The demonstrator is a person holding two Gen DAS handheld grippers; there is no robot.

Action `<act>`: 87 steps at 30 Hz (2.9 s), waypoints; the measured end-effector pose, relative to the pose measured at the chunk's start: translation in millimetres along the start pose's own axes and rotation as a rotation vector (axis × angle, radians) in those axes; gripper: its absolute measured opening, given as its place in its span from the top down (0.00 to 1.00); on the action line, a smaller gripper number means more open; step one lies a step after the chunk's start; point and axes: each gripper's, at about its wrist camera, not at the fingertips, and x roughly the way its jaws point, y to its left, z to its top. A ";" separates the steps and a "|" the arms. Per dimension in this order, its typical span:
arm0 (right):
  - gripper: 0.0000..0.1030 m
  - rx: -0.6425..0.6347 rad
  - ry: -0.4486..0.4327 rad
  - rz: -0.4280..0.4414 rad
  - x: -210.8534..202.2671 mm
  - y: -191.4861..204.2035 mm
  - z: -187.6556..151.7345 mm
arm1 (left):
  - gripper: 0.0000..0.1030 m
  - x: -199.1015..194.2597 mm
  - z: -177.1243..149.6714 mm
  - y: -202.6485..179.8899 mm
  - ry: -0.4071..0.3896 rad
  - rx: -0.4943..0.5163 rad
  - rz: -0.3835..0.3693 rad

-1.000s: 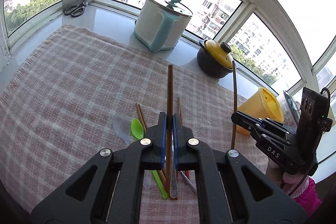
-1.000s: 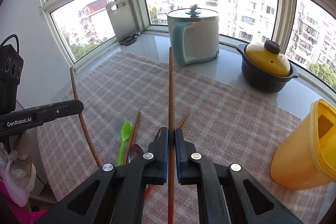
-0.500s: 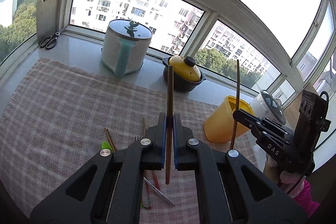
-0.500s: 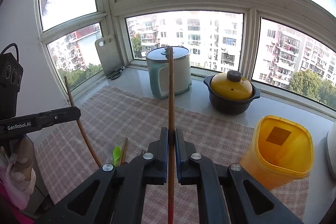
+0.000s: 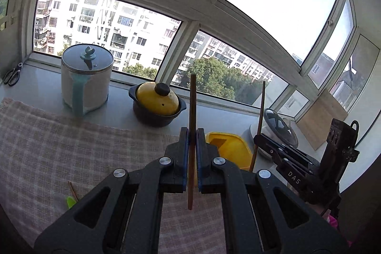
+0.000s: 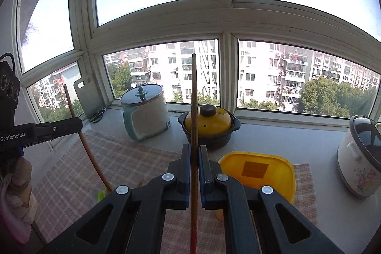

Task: Organize utensils
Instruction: 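Lift the chopsticks with both grippers and carry them over the yellow container, then open both grippers to drop the chopsticks into the yellow container, then withdraw both grippers from the container back toward the utensil pile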

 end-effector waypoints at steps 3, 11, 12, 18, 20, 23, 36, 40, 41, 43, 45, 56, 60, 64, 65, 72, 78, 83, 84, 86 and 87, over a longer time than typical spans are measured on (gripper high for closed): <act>0.97 0.016 -0.012 -0.031 0.9 -17.4 6.8 | 0.97 13.8 7.5 -18.6 -0.012 0.023 -0.019; 0.97 0.066 -0.044 -0.071 1.9 -55.0 23.5 | 0.97 48.3 32.6 -55.5 -0.041 0.053 -0.045; 0.97 0.069 -0.049 -0.074 2.0 -58.5 26.0 | 0.97 52.3 35.2 -58.7 -0.046 0.055 -0.046; 0.97 0.063 -0.062 -0.104 12.7 -74.6 35.1 | 0.97 84.6 41.1 -72.8 -0.030 0.077 -0.045; 0.97 0.068 -0.054 -0.107 20.9 -81.2 34.9 | 0.97 98.7 38.4 -74.2 -0.008 0.077 -0.036; 0.97 0.086 -0.037 -0.106 33.6 -90.5 31.4 | 0.97 116.5 33.3 -74.0 0.012 0.077 -0.012; 0.97 0.160 0.024 -0.127 70.7 -119.4 -0.7 | 0.97 163.1 2.1 -67.5 0.129 0.098 0.023; 0.97 0.191 0.061 -0.114 78.8 -122.4 -14.5 | 0.97 172.7 -7.9 -62.6 0.175 0.086 0.015; 0.97 0.189 0.067 -0.115 79.6 -121.2 -17.3 | 0.97 174.5 -10.3 -62.2 0.182 0.085 0.017; 0.97 0.186 0.077 -0.114 80.8 -119.2 -21.1 | 0.97 177.6 -13.9 -62.6 0.194 0.093 0.019; 0.96 0.188 0.086 -0.113 81.4 -118.9 -24.6 | 0.97 178.5 -16.3 -64.2 0.203 0.101 0.021; 0.72 0.190 0.097 -0.129 69.0 -117.0 -32.0 | 0.95 166.7 -18.3 -64.5 0.222 0.125 0.021; 0.55 0.206 0.093 -0.138 61.3 -117.2 -35.1 | 0.66 157.0 -20.5 -63.1 0.209 0.139 0.024; 0.39 0.213 0.075 -0.145 49.7 -114.3 -38.2 | 0.66 145.9 -22.8 -58.1 0.198 0.140 0.039; 0.37 0.210 0.072 -0.147 47.4 -112.8 -38.8 | 0.66 143.5 -23.8 -55.8 0.198 0.137 0.041; 0.18 0.216 0.057 -0.163 33.0 -102.5 -43.7 | 0.66 123.2 -30.9 -40.7 0.194 0.132 0.059; 0.08 0.237 0.033 -0.191 13.9 -95.6 -48.4 | 0.65 101.6 -37.5 -19.4 0.180 0.136 0.096; 0.08 0.238 0.040 -0.188 3.5 -84.4 -53.7 | 0.54 78.8 -48.1 8.0 0.163 0.131 0.139; 0.08 0.236 0.042 -0.187 1.8 -81.0 -55.3 | 0.54 73.3 -50.4 14.8 0.159 0.128 0.143; 0.08 0.232 0.045 -0.184 -0.8 -75.0 -58.6 | 0.54 62.9 -54.4 28.5 0.155 0.111 0.149; 0.08 0.230 0.048 -0.180 -1.7 -71.8 -60.6 | 0.54 57.8 -56.3 35.6 0.155 0.096 0.150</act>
